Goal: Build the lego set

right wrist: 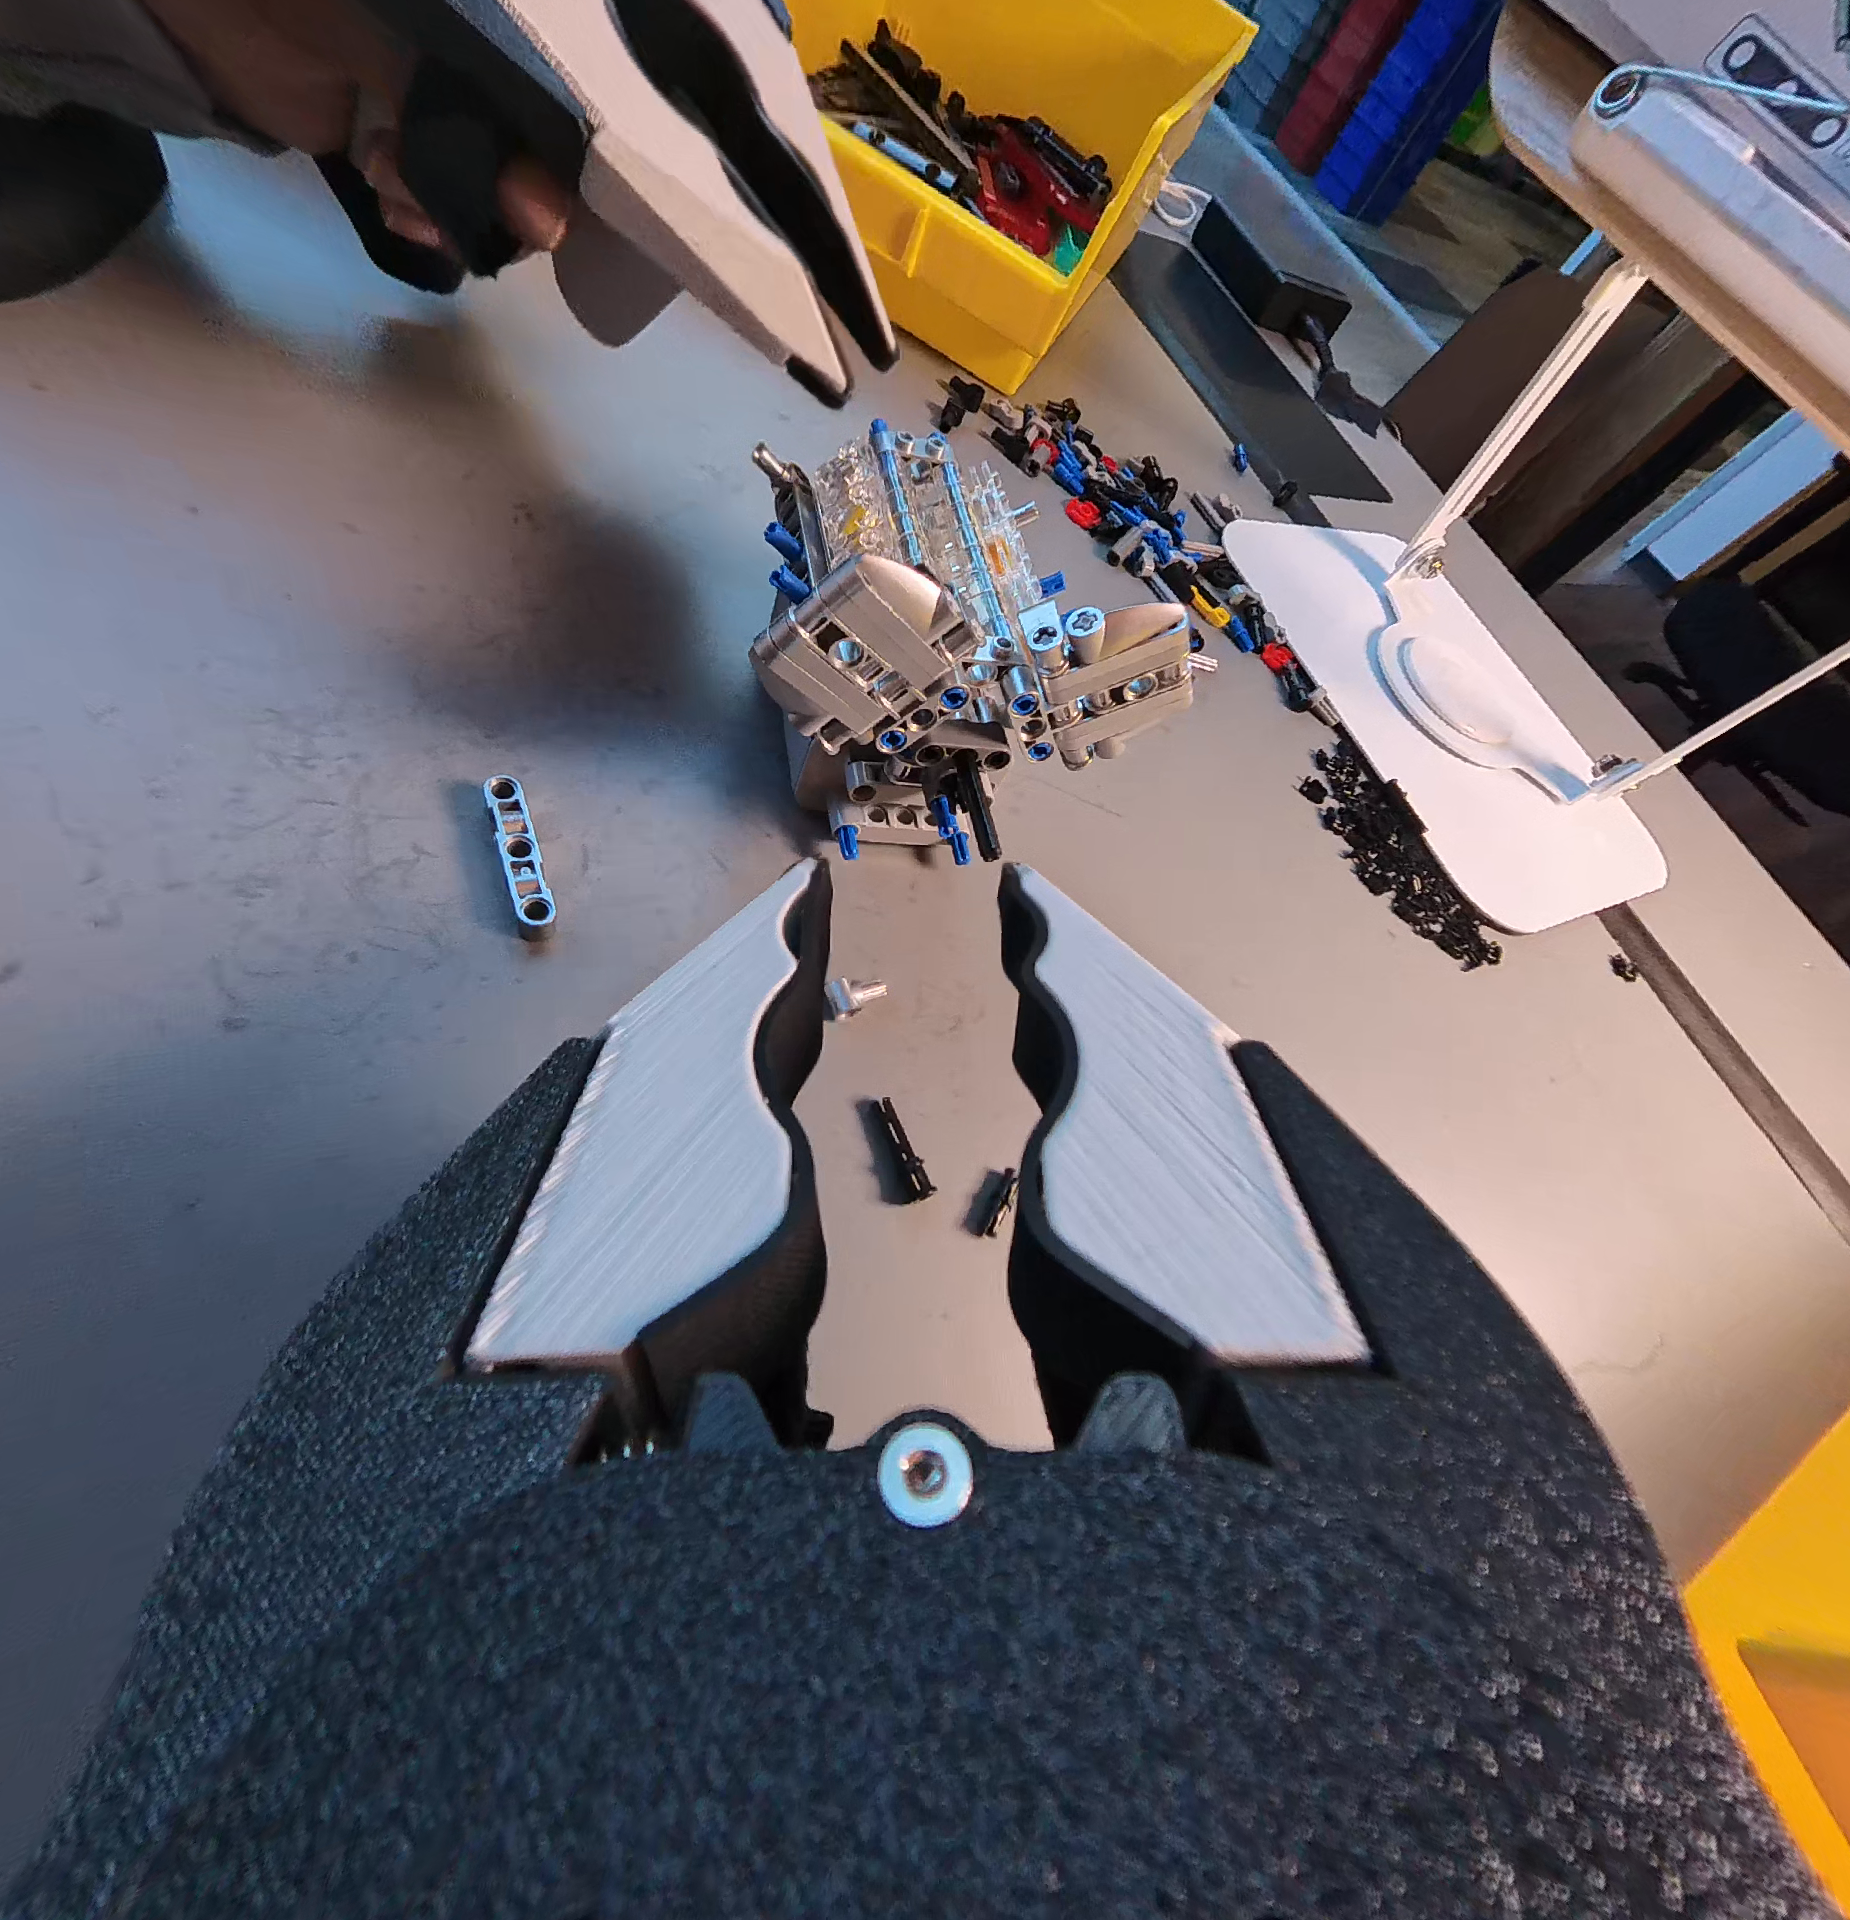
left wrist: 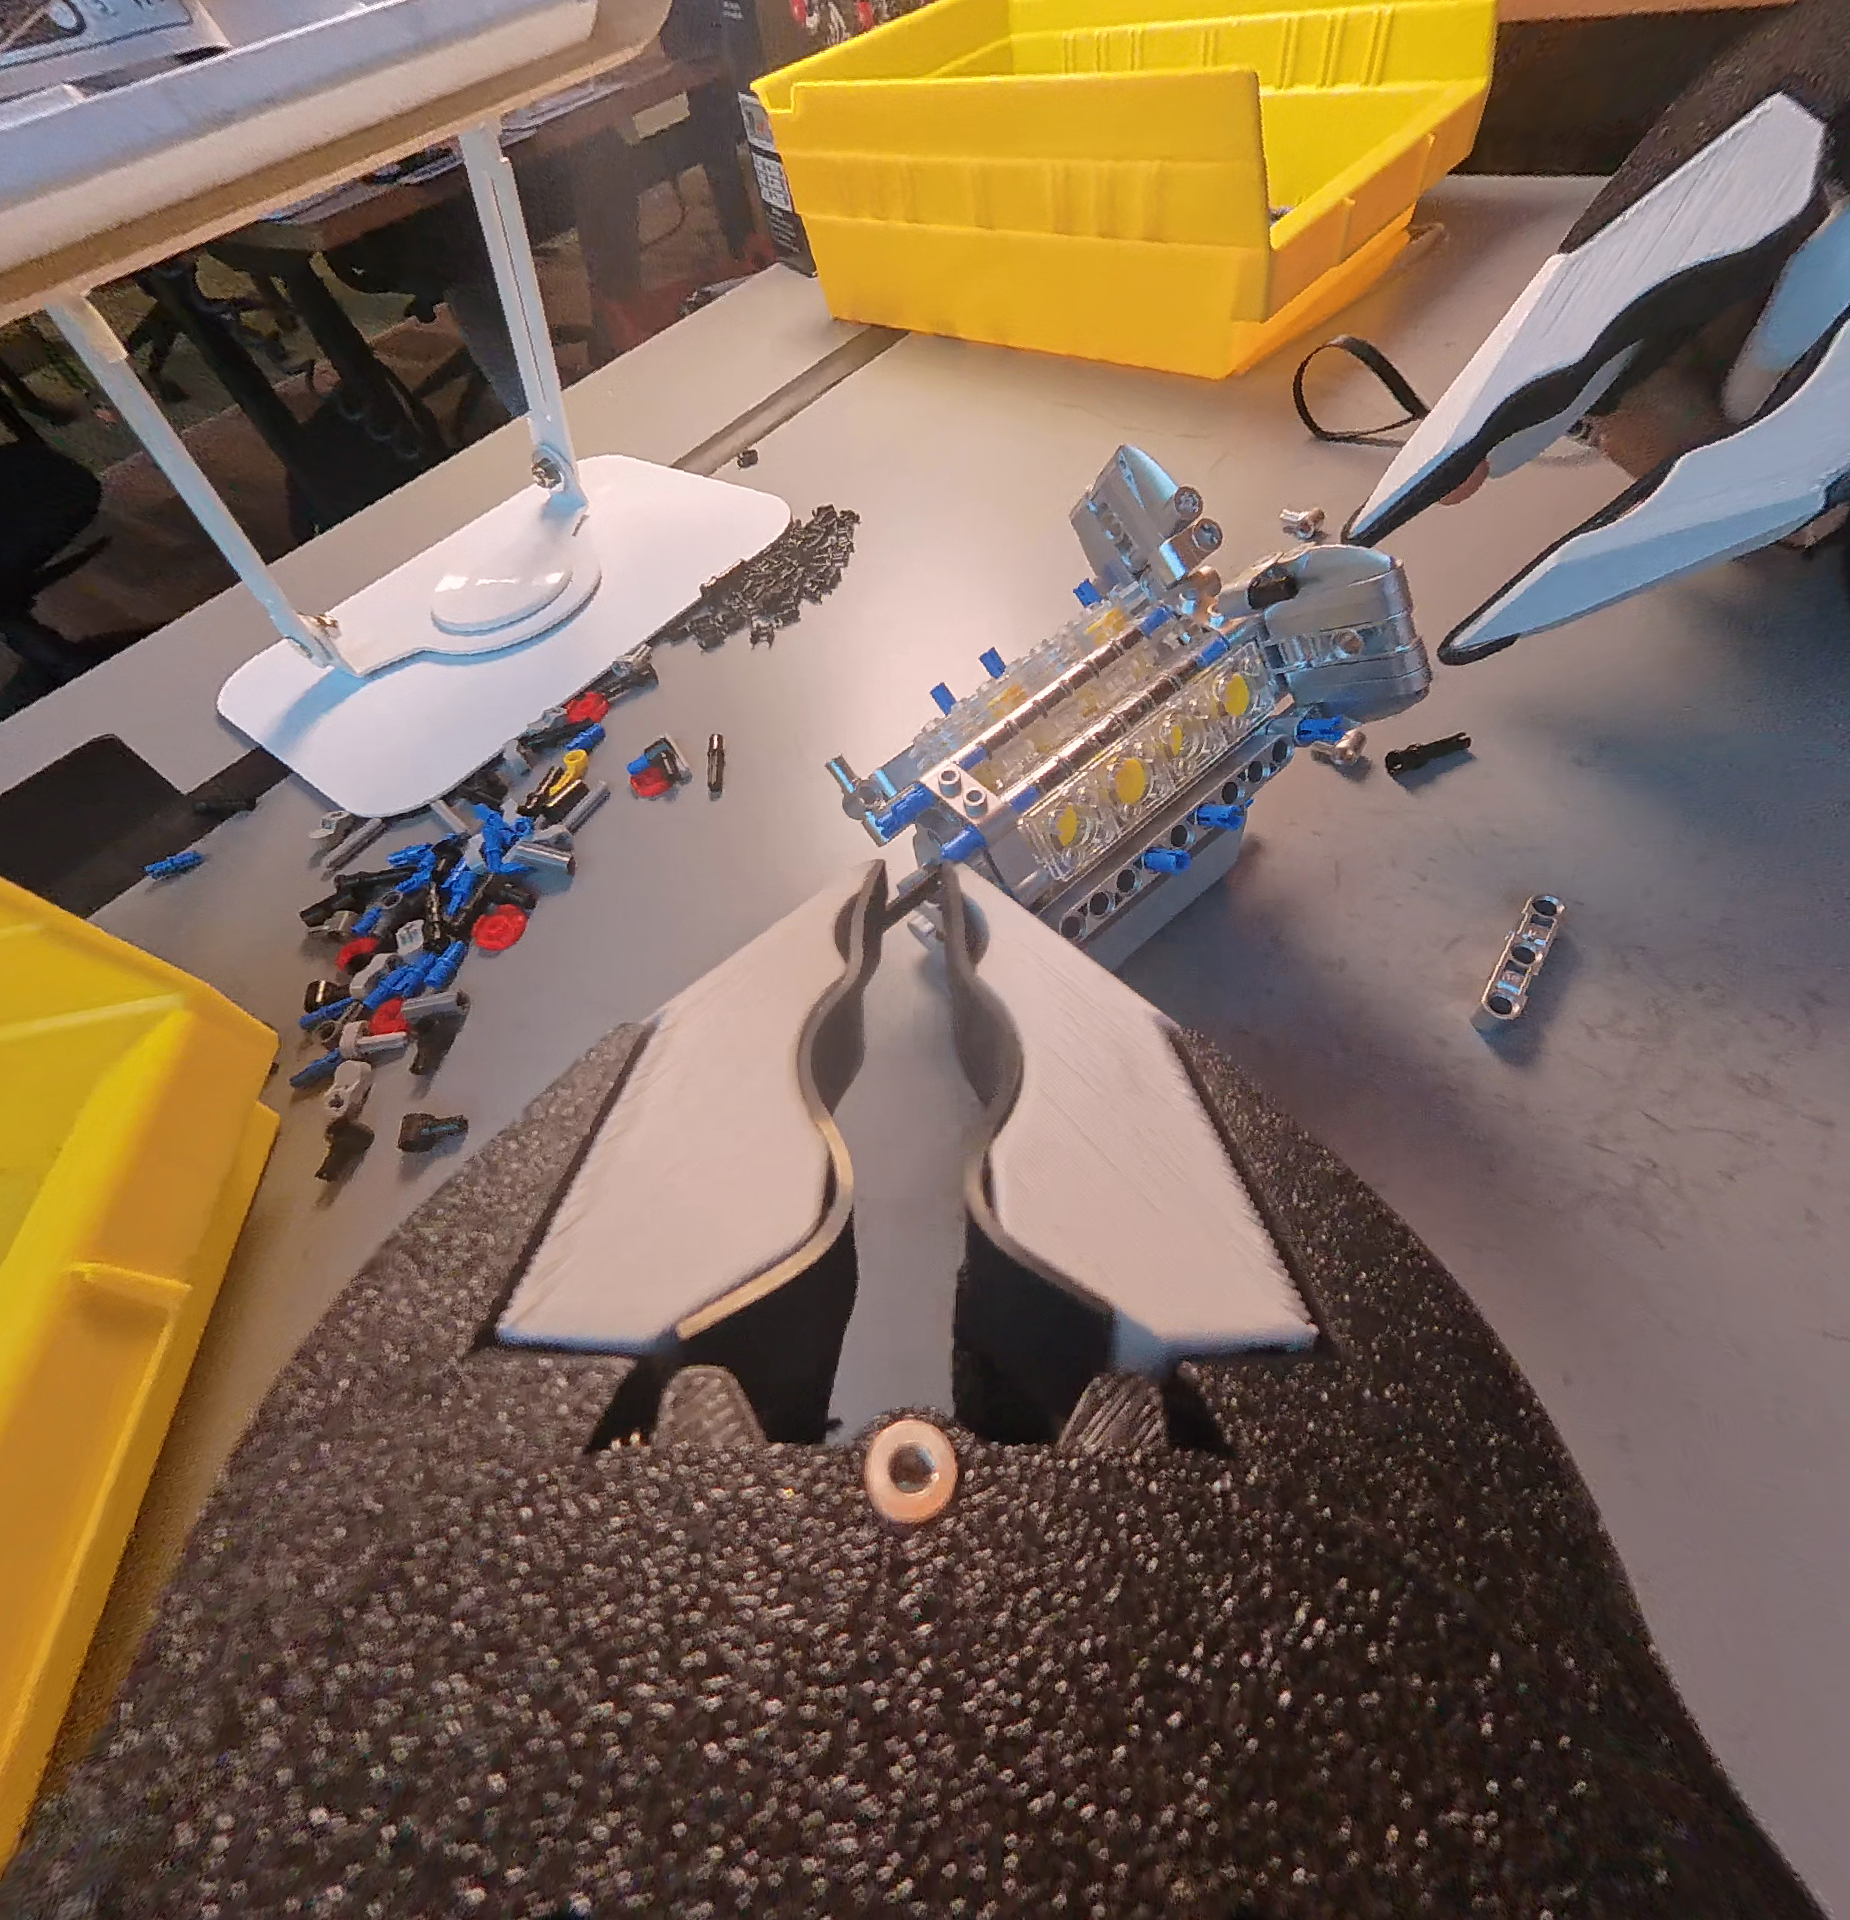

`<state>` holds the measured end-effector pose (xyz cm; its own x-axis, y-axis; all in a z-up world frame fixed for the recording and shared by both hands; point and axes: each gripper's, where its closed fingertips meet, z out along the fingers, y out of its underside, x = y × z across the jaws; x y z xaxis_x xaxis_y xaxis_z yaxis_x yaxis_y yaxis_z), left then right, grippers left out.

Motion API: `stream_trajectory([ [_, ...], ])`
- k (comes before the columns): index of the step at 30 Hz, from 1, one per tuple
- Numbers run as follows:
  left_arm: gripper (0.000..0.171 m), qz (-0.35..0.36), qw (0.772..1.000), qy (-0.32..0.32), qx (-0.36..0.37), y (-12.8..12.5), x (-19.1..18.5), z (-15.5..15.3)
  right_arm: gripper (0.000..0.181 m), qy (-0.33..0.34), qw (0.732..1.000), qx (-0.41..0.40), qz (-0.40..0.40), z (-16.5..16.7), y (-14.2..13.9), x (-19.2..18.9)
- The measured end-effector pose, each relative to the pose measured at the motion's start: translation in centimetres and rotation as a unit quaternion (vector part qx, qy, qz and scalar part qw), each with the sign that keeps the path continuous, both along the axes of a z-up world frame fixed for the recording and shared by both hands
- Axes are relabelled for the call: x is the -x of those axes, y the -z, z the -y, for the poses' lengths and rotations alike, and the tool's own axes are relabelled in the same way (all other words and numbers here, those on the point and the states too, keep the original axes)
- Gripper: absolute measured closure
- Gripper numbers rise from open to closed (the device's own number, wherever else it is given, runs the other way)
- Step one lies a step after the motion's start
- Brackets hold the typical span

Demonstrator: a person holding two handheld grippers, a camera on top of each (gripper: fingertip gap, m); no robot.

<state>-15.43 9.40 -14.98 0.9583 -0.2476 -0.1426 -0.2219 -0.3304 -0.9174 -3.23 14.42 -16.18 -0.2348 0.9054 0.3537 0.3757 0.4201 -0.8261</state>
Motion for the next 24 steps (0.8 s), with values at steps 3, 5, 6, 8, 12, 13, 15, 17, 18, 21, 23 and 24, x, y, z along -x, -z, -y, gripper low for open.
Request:
stream_trajectory([
  [3, 0.148, 0.008, 1.000, 0.019, -0.009, -0.4, -0.7, 0.0, 0.143, 0.010, 0.999, 0.028, -0.027, 0.3, -1.0, 1.0],
  [5, 0.138, 0.011, 0.999, 0.035, -0.009, -0.3, -1.2, 0.0, 0.121, 0.023, 0.998, 0.041, -0.041, 0.9, -1.7, 2.4],
  [6, 0.135, 0.011, 0.999, 0.040, -0.007, -0.1, -1.5, 0.0, 0.115, 0.024, 0.998, 0.037, -0.039, 1.3, -1.8, 3.1],
  [8, 0.131, 0.002, 0.999, 0.047, 0.000, 0.3, -1.8, 0.1, 0.111, 0.033, 0.999, 0.000, -0.028, 1.4, -1.5, 4.5],
  [12, 0.137, -0.051, 0.998, 0.022, 0.000, 0.8, -1.2, -0.1, 0.128, 0.037, 0.997, -0.068, 0.000, 0.0, -0.4, 6.5],
  [13, 0.138, -0.061, 0.998, 0.017, -0.001, 0.8, -1.0, -0.1, 0.133, 0.033, 0.998, -0.060, 0.000, -0.1, -0.4, 7.1],
  [15, 0.139, -0.069, 0.998, 0.007, -0.002, 0.8, -0.5, -0.1, 0.136, 0.033, 0.999, -0.042, 0.008, -0.5, -0.1, 8.3],
  [17, 0.142, -0.071, 0.997, -0.008, 0.001, 1.0, 0.2, -0.1, 0.135, 0.030, 0.998, -0.046, 0.007, -0.6, -0.1, 9.2],
  [18, 0.142, -0.070, 0.997, -0.016, 0.001, 1.0, 0.7, -0.2, 0.135, 0.030, 0.998, -0.049, 0.007, -0.7, -0.1, 9.6],
  [21, 0.142, -0.060, 0.998, -0.033, 0.002, 1.0, 1.6, -0.1, 0.133, 0.031, 0.999, -0.031, 0.010, -0.8, -0.3, 10.0],
  [23, 0.142, -0.057, 0.998, -0.036, -0.001, 0.9, 1.8, 0.0, 0.130, 0.032, 0.999, -0.005, -0.012, -1.0, -1.4, 9.4],
  [24, 0.142, -0.058, 0.998, -0.037, -0.004, 0.7, 1.9, 0.0, 0.129, 0.033, 0.999, 0.011, -0.025, -1.3, -2.2, 9.1],
])
